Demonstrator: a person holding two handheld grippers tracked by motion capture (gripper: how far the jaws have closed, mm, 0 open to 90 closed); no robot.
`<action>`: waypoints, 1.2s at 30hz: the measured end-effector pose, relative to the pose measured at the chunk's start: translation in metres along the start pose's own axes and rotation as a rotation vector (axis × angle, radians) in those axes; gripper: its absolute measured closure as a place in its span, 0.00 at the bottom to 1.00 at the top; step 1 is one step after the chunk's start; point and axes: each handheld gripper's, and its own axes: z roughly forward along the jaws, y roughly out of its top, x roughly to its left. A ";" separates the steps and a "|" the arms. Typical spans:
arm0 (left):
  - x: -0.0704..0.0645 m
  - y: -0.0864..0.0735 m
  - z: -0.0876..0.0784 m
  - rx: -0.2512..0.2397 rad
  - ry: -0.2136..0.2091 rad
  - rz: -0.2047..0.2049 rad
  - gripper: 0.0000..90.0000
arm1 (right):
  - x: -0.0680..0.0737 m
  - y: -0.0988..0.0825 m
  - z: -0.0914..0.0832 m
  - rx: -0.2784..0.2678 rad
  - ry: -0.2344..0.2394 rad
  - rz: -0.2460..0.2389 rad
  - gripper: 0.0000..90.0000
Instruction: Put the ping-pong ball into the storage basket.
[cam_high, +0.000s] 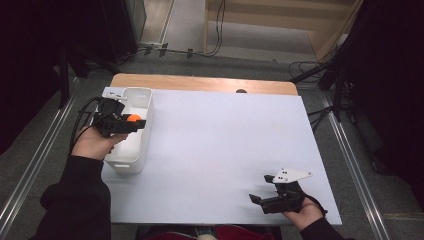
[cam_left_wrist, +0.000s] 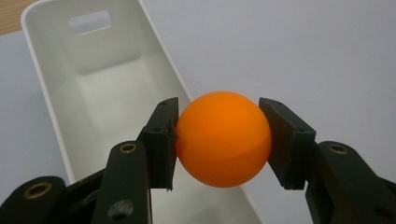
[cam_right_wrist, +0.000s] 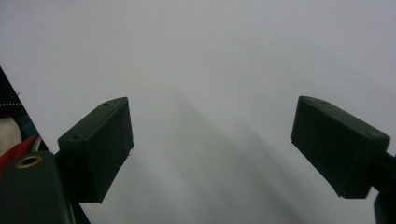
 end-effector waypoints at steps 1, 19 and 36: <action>0.000 0.000 0.000 0.000 0.000 0.000 0.56 | 0.000 0.000 0.000 0.000 0.000 0.000 0.13; 0.015 -0.007 0.011 0.024 0.025 -0.050 0.56 | 0.000 0.000 0.000 0.007 0.002 -0.004 0.13; 0.024 -0.014 0.027 0.057 0.035 -0.088 0.56 | 0.000 0.000 0.001 0.007 0.002 -0.008 0.13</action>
